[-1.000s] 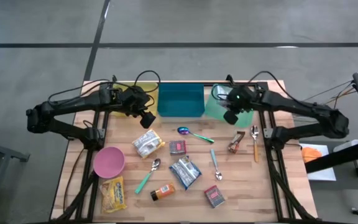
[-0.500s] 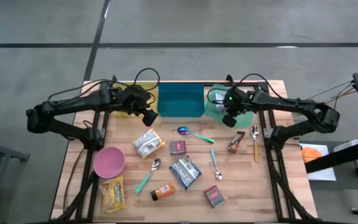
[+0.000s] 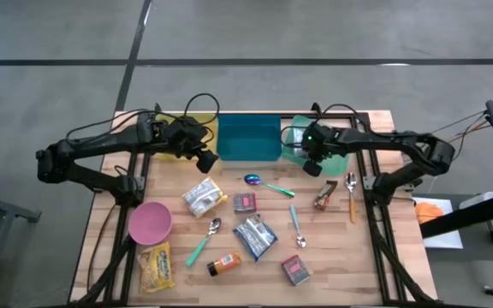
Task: Pick & Place Food Item
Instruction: Put the light blue noodle pack into the green bin
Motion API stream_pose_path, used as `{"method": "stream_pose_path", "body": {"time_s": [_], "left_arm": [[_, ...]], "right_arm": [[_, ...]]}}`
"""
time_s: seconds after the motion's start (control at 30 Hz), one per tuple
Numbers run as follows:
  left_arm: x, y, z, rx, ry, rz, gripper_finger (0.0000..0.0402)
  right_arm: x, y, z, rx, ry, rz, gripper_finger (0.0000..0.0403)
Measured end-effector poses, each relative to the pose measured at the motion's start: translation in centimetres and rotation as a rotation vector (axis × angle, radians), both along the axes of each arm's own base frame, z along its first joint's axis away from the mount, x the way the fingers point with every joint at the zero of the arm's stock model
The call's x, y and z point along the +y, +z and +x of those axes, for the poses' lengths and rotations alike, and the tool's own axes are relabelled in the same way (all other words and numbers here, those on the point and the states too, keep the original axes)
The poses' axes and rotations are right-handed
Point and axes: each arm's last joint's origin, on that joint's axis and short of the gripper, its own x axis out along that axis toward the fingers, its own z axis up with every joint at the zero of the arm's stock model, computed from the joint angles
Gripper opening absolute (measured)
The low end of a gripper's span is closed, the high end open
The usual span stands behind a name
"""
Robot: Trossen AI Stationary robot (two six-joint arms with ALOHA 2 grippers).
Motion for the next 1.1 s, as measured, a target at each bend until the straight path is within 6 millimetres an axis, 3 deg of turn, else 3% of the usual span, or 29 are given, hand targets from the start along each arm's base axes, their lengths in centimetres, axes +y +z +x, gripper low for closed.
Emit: {"method": "stream_pose_path", "body": {"time_s": [0.33,1.1], "left_arm": [[0.0,0.0,0.0,0.0,0.002,-0.001,0.0344],[0.01,0.02,0.02,-0.003,0.002,-0.001,0.0344]], "right_arm": [[0.12,0.91,-0.24,-0.031,0.008,-0.022,0.0008],[0.18,0.63,-0.28,-0.027,-0.028,0.003,0.001]]}}
